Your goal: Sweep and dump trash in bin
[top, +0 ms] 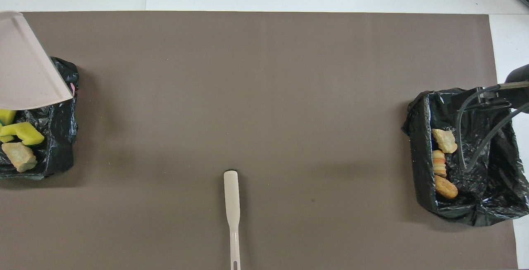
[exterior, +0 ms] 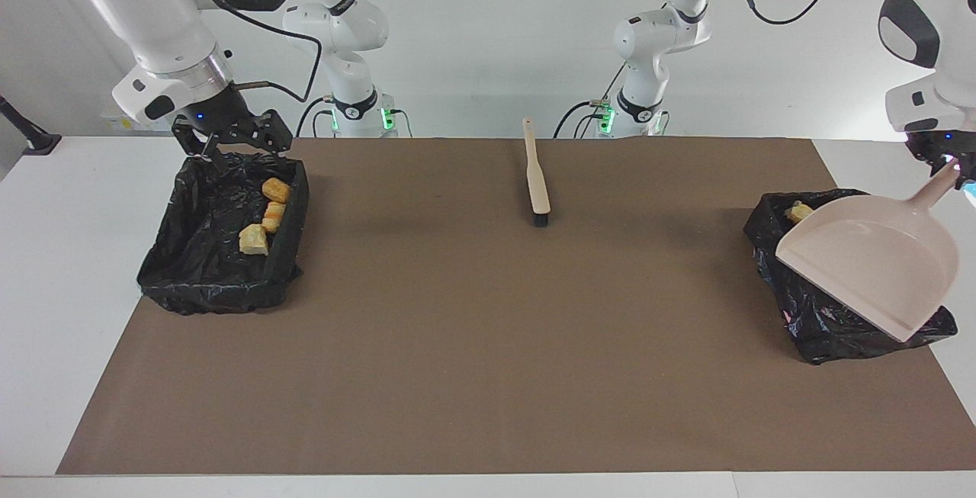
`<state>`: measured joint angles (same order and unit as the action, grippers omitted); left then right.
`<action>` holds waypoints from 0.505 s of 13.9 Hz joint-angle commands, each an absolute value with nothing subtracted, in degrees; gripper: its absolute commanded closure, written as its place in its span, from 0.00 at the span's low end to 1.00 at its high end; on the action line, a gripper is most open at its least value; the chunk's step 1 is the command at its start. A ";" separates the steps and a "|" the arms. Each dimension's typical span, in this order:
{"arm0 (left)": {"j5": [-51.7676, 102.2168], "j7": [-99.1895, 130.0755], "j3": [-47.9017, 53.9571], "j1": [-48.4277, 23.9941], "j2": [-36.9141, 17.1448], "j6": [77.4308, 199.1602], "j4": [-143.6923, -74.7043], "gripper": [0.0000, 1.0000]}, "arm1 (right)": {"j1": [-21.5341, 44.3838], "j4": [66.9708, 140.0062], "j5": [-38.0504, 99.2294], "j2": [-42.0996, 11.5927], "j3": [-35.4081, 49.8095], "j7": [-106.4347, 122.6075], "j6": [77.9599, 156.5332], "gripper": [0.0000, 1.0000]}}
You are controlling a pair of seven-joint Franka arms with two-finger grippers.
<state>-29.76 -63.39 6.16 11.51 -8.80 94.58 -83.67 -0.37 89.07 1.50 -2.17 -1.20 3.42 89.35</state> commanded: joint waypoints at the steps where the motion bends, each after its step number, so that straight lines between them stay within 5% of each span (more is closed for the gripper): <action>1: -24.80 -52.33 5.45 7.48 -3.44 91.94 -90.42 1.00 | -0.88 89.21 2.46 -1.76 -0.79 2.46 89.74 0.00; 7: -12.85 -29.40 5.45 -3.05 -0.09 90.18 -96.68 1.00 | -0.88 89.21 2.46 -1.76 -0.79 2.46 89.74 0.00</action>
